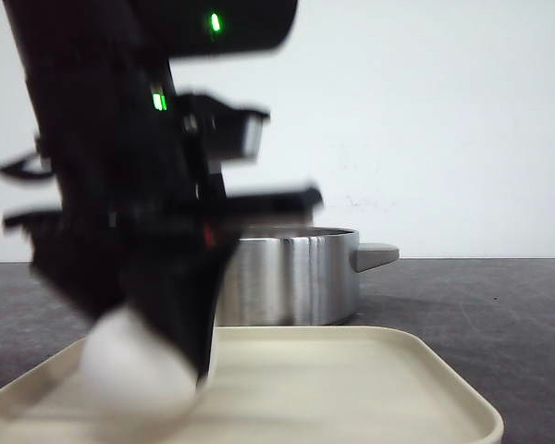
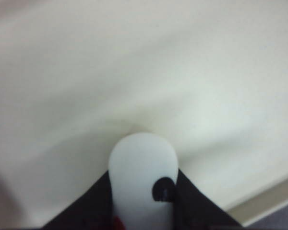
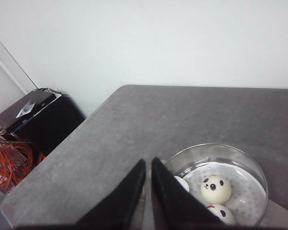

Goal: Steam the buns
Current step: 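Carry the bun with the left gripper into the steamer and release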

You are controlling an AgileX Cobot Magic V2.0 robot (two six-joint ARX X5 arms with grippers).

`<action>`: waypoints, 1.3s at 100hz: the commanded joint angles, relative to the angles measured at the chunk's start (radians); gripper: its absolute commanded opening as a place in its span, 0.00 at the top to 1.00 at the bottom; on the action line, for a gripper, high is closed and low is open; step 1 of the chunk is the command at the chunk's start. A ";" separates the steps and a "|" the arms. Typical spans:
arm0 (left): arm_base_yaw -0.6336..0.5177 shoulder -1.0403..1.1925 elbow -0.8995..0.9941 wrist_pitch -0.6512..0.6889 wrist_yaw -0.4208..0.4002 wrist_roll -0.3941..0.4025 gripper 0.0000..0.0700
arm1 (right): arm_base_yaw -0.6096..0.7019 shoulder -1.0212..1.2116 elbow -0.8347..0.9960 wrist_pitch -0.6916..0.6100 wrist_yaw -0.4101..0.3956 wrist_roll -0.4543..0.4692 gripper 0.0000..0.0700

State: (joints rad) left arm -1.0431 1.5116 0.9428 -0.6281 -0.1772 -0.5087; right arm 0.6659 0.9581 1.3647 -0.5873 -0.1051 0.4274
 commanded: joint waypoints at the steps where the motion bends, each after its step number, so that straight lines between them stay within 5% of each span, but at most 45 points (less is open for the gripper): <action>1: -0.008 -0.064 0.079 0.039 -0.053 0.079 0.99 | 0.008 0.006 0.020 0.011 0.000 0.010 0.98; 24: 0.110 -0.127 0.225 0.222 -0.077 0.283 0.99 | 0.008 0.008 0.020 0.018 0.001 0.010 0.98; 65: 0.333 0.011 0.253 0.293 -0.076 0.357 0.99 | 0.008 0.014 0.020 0.017 0.001 -0.002 0.98; 99: 0.364 0.147 0.253 0.309 -0.024 0.359 0.98 | 0.008 0.015 0.020 -0.046 0.008 -0.028 0.98; 107: 0.364 0.159 0.253 0.308 -0.024 0.358 0.85 | 0.008 0.015 0.020 -0.062 0.008 -0.028 0.98; 123: 0.364 0.161 0.253 0.311 -0.025 0.358 0.30 | 0.008 0.015 0.020 -0.084 0.008 -0.028 0.98; 130: 0.366 0.161 0.253 0.309 -0.025 0.358 0.22 | 0.008 0.015 0.020 -0.084 0.008 -0.028 0.98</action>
State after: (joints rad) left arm -0.6727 1.6573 1.1824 -0.3290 -0.2035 -0.1658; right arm 0.6659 0.9646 1.3647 -0.6788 -0.1017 0.4149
